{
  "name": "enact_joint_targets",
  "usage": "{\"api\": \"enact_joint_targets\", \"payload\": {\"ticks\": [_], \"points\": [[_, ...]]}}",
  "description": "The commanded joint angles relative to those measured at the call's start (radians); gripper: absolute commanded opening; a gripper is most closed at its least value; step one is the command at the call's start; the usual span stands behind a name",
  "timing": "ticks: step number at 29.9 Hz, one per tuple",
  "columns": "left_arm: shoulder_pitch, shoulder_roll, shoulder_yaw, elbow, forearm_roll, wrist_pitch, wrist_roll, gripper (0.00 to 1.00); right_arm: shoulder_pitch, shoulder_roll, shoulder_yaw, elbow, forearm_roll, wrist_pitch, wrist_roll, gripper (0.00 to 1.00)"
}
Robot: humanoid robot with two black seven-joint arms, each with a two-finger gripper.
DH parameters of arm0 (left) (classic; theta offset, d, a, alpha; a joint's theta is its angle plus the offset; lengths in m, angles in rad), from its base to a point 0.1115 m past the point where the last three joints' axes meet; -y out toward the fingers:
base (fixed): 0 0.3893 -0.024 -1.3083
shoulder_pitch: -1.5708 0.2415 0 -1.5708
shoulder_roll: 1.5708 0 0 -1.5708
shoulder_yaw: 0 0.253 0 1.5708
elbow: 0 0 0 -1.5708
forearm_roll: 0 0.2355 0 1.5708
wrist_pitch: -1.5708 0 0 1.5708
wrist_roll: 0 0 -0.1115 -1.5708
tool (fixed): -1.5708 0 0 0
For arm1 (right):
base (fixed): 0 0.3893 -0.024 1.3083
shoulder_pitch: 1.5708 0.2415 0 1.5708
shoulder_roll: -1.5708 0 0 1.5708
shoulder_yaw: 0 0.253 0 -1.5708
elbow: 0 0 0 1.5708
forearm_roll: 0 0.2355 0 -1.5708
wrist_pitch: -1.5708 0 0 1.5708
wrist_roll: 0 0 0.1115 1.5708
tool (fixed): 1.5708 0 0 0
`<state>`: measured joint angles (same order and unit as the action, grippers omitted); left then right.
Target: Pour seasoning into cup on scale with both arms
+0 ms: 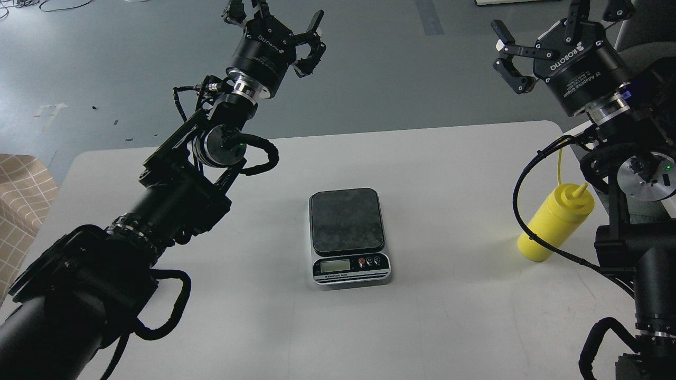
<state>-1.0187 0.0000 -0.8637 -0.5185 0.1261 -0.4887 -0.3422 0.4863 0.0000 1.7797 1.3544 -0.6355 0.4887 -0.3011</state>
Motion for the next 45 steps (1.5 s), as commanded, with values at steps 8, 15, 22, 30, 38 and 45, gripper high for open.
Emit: {"api": "enact_joint_targets", "payload": {"ticks": [8,15,22,30,38,45], "points": [[0.0,0.0,0.0,0.0,0.001,0.0,0.0,0.98,-0.002,0.0,0.0,0.002,-0.007,0.0,-0.001,1.0],[0.0,0.0,0.002,0.0,0.001,0.0,0.0,0.98,-0.002,0.0,0.0,0.002,-0.009,0.0,-0.001,1.0],[0.0,0.0,0.002,0.002,0.001,0.0,0.0,0.98,-0.008,0.0,0.0,0.002,-0.012,0.0,-0.001,1.0],[-0.004,0.0,0.003,0.002,0.003,0.0,0.002,0.98,-0.015,0.0,0.0,0.003,-0.012,0.0,0.0,1.0],[-0.006,0.0,0.005,0.002,0.004,0.0,0.002,0.98,-0.015,0.0,0.001,0.003,-0.012,0.0,0.0,1.0],[-0.006,0.0,0.005,0.002,0.004,0.0,0.002,0.98,-0.017,0.0,0.0,0.005,-0.012,0.0,-0.001,1.0]]}}
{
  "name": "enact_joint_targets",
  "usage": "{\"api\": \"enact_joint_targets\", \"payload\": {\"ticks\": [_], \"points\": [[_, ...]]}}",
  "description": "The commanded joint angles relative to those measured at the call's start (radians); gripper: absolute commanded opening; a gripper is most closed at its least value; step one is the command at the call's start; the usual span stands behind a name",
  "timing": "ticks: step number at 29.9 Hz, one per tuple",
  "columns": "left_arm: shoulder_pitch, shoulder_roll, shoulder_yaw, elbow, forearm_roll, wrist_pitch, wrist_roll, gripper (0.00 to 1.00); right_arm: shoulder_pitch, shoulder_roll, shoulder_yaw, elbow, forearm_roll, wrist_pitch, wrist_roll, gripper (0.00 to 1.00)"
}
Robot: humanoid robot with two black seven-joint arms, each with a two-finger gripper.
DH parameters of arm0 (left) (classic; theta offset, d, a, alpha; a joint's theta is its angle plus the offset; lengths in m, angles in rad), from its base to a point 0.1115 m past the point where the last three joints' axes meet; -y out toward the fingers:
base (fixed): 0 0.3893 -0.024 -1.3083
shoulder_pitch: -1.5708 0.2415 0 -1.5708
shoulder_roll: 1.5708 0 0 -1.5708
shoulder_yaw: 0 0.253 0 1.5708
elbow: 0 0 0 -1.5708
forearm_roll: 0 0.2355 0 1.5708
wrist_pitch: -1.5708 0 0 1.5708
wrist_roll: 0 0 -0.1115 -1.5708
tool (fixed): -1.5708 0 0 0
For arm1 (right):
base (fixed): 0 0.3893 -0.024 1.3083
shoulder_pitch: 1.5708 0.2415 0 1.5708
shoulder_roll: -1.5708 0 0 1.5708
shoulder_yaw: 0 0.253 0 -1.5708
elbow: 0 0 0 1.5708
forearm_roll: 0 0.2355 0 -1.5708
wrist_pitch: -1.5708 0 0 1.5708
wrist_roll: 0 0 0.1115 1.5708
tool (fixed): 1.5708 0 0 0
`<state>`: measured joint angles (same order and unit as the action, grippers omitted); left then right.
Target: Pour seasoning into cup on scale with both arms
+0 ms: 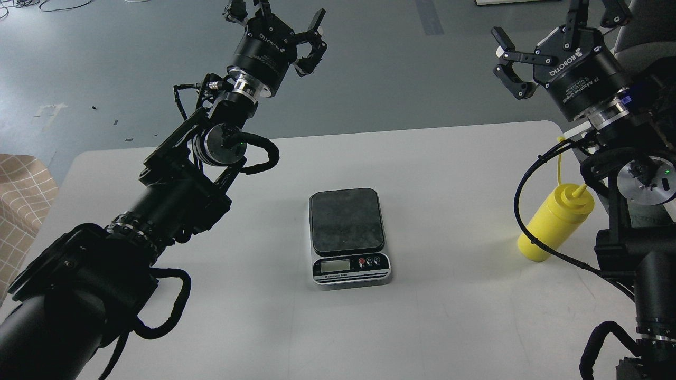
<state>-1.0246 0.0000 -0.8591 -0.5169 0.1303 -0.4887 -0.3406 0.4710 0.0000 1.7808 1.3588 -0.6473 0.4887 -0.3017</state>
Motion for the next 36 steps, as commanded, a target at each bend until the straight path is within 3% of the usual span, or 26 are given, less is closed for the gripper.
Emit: {"api": "enact_joint_targets", "payload": {"ticks": [1,17,25,36], "points": [[0.0,0.0,0.0,0.0,0.0,0.0,0.0,0.98,-0.002,0.0,-0.001,0.0,0.0,0.0,0.0,1.0],[-0.032,0.0,0.061,0.002,0.061,0.0,0.015,0.98,-0.006,0.0,-0.001,0.0,0.0,0.0,0.0,1.0],[-0.172,0.188,0.25,-0.009,0.334,0.0,0.0,0.98,-0.023,0.0,0.0,-0.001,0.0,0.0,0.0,1.0],[-0.307,0.362,0.313,-0.043,0.72,0.0,-0.044,0.98,-0.023,0.0,0.0,0.0,0.002,0.0,0.0,1.0]]}}
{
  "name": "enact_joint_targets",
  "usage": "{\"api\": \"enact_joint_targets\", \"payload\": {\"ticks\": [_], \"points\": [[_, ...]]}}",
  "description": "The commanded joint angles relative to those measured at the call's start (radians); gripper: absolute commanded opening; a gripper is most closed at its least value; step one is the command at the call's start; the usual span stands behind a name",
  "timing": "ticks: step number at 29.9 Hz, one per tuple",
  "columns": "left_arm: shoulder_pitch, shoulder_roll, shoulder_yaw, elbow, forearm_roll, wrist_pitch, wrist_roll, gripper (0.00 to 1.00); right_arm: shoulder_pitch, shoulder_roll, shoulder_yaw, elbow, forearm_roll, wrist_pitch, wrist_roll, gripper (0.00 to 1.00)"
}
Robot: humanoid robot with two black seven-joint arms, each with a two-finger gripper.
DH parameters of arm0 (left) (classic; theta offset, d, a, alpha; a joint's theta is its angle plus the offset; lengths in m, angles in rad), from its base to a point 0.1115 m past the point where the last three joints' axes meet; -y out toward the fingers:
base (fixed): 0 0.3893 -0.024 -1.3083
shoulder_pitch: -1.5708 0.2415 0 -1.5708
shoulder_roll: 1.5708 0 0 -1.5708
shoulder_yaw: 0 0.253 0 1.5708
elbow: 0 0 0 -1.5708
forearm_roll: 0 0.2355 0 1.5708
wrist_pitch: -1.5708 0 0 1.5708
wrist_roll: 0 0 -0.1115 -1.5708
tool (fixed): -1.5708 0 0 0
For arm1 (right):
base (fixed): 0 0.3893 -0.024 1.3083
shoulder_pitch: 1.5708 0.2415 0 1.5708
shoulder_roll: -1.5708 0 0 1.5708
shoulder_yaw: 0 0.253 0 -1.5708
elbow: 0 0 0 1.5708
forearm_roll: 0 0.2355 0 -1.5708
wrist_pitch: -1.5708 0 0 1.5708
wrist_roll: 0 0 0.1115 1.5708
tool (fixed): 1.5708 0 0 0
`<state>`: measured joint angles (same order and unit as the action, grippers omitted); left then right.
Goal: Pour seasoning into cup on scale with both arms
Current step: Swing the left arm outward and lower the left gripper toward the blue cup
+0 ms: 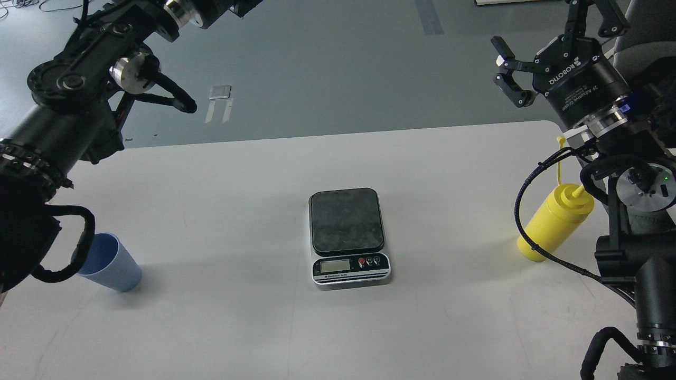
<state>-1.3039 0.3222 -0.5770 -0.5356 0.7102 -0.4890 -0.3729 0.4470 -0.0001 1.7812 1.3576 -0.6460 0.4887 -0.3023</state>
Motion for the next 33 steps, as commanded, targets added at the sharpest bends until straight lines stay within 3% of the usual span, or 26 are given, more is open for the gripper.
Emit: {"api": "enact_joint_targets", "payload": {"ticks": [1,6,10,14,17,23,30,33], "points": [[-0.038,0.061,0.035,-0.038,0.205,0.0,-0.032,0.98,-0.001,0.0,0.0,0.001,0.0,0.0,0.0,1.0],[-0.044,0.127,0.037,-0.09,0.444,0.0,-0.116,0.98,-0.008,0.0,0.0,0.003,0.0,0.0,0.0,1.0],[-0.044,0.172,0.036,-0.167,0.6,0.0,-0.116,0.98,-0.017,0.0,0.0,0.003,0.0,0.0,0.0,1.0],[-0.032,0.294,0.095,-0.341,0.831,0.0,-0.116,0.98,-0.034,0.0,0.001,0.017,0.0,0.0,0.0,1.0],[-0.029,0.351,0.124,-0.394,0.911,0.0,-0.116,0.98,-0.04,0.0,0.001,0.018,0.0,0.0,0.0,1.0],[-0.031,0.415,0.247,-0.408,0.962,0.095,-0.116,0.98,-0.06,0.0,0.0,0.032,0.0,0.0,0.0,1.0],[-0.026,0.529,0.376,-0.403,0.957,0.098,-0.116,0.98,-0.077,0.0,0.0,0.035,0.002,0.0,0.0,1.0],[-0.029,0.548,0.364,-0.394,0.93,0.089,-0.116,0.99,-0.088,0.0,0.0,0.035,0.002,0.0,0.0,1.0]]}}
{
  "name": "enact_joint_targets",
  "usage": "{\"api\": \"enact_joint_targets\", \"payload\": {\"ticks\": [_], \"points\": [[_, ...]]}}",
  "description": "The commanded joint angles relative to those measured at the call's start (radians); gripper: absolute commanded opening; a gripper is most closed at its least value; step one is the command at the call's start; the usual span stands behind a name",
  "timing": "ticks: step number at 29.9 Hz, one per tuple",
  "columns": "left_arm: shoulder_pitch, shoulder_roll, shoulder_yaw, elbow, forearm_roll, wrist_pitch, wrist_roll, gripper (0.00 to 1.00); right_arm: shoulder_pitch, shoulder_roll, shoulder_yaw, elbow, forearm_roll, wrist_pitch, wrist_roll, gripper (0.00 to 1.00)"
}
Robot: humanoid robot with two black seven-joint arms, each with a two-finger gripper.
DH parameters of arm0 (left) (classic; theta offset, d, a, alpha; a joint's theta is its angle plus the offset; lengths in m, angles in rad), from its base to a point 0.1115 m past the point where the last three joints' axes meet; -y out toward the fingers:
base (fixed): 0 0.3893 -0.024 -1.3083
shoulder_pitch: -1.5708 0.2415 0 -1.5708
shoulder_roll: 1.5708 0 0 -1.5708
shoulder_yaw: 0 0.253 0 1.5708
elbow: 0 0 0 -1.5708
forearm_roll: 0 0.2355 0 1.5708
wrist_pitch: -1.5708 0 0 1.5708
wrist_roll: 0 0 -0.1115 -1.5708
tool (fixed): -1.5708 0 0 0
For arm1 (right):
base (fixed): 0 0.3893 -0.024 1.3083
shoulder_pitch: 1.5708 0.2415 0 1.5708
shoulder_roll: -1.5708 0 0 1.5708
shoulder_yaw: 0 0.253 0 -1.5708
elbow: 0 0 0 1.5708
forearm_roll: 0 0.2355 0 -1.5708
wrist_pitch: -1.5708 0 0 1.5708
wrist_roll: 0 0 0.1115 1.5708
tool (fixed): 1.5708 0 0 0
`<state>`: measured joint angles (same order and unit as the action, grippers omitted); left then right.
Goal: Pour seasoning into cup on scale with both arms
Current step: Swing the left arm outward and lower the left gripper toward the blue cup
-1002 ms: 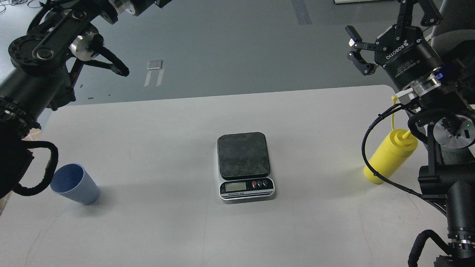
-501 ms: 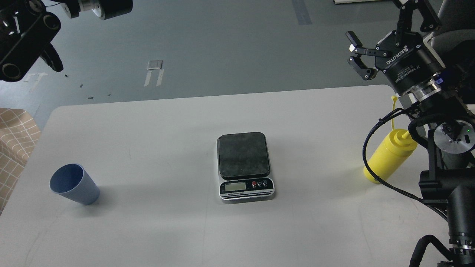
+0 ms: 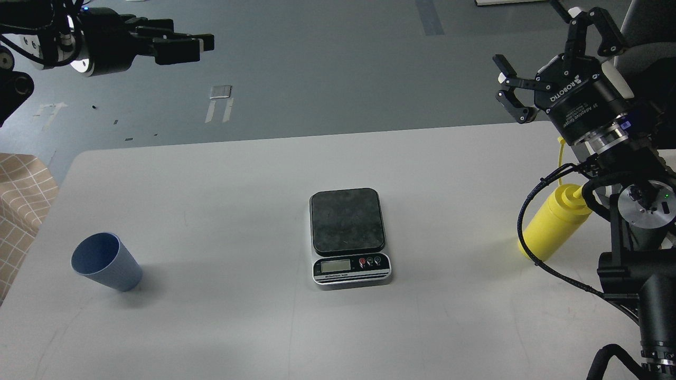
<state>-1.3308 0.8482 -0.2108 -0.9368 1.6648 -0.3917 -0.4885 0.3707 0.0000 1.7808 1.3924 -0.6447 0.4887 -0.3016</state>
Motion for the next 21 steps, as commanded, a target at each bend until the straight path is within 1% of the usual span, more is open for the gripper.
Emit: {"api": "enact_joint_targets", "payload": {"ticks": [1,4,8,10,15,18,19,21], "points": [[-0.002,0.023,-0.004,0.009,-0.039,-0.007,0.0,0.99,-0.015,0.0,0.0,0.003,0.0,0.0,-0.001,1.0],[-0.004,0.029,0.005,0.012,-0.12,-0.006,0.0,0.99,-0.018,0.0,0.0,0.004,-0.001,0.0,0.001,1.0],[0.002,0.055,0.014,0.006,-0.12,-0.007,0.0,0.99,-0.018,0.0,-0.001,0.008,-0.001,0.0,-0.001,1.0],[0.021,0.083,0.043,0.001,-0.116,-0.006,0.0,0.99,-0.019,0.0,-0.001,0.016,-0.001,0.0,-0.001,1.0],[0.048,0.13,0.113,0.004,-0.07,0.034,0.0,0.99,-0.029,0.0,-0.001,0.027,-0.003,0.0,-0.001,1.0],[0.125,0.17,0.146,0.049,-0.06,0.138,0.0,0.99,-0.039,0.0,-0.001,0.034,-0.003,0.0,-0.001,1.0],[0.166,0.178,0.148,0.061,-0.06,0.199,0.0,0.99,-0.048,0.0,-0.001,0.037,-0.003,0.0,-0.001,1.0],[0.2,0.184,0.149,0.061,-0.06,0.252,0.0,0.99,-0.053,0.0,-0.001,0.037,-0.003,0.0,0.001,1.0]]}}
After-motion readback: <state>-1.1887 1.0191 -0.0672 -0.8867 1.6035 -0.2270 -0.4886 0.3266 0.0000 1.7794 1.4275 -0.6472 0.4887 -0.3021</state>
